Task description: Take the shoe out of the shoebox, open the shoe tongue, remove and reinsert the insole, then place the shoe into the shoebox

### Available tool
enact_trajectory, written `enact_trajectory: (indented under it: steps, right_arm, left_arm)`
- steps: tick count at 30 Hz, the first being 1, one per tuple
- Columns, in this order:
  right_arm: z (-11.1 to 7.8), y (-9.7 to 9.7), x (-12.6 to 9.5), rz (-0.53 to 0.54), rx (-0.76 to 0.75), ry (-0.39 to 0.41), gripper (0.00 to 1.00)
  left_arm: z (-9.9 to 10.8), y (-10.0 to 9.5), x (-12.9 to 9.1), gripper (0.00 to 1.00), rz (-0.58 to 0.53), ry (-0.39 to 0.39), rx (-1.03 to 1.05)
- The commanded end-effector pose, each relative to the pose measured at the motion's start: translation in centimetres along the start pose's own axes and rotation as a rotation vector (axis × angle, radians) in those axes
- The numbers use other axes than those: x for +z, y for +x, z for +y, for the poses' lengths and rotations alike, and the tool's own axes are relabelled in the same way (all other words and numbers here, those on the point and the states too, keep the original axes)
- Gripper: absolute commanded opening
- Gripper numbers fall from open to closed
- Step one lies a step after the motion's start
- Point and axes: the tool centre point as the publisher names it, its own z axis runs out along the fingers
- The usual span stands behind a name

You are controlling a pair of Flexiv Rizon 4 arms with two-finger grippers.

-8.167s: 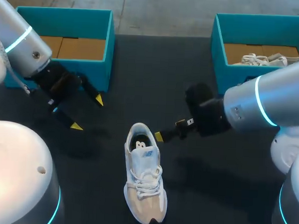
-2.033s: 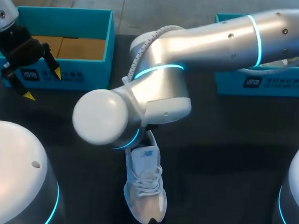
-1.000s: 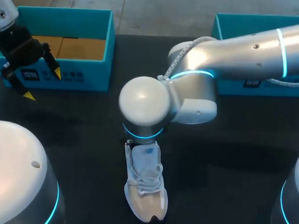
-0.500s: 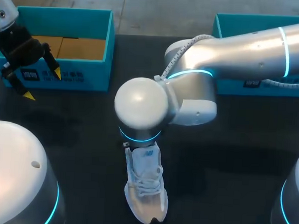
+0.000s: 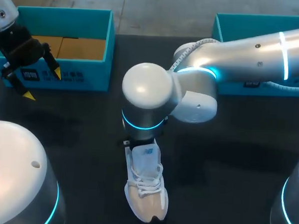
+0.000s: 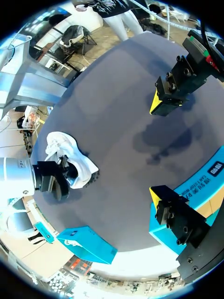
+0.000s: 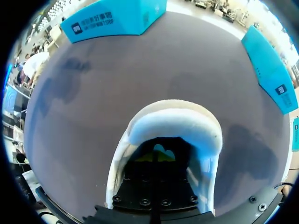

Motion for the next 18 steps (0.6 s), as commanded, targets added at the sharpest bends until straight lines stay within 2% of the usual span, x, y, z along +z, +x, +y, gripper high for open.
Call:
enact_trajectory:
  steps: [1, 7, 12, 18]
  right_arm:
    - [-0.4, 0.1, -1.5, -0.036, -0.001, -0.017, 0.0]
    - [-0.2, -0.1, -3.9, -0.06, -0.01, -0.036, 0.0]
    - [0.1, -0.4, -4.5, -0.066, -0.011, -0.03, 0.0]
    - [-0.4, -1.4, -4.5, -0.042, 0.013, 0.031, 0.0]
  left_arm:
    - [0.0, 0.0, 0.0, 1.0, 0.002, -0.003, 0.001]
    - [0.0, 0.0, 0.0, 1.0, 0.002, -0.003, 0.001]
    - [0.0, 0.0, 0.0, 1.0, 0.002, -0.003, 0.001]
    - [0.0, 0.0, 0.0, 1.0, 0.002, -0.003, 0.001]
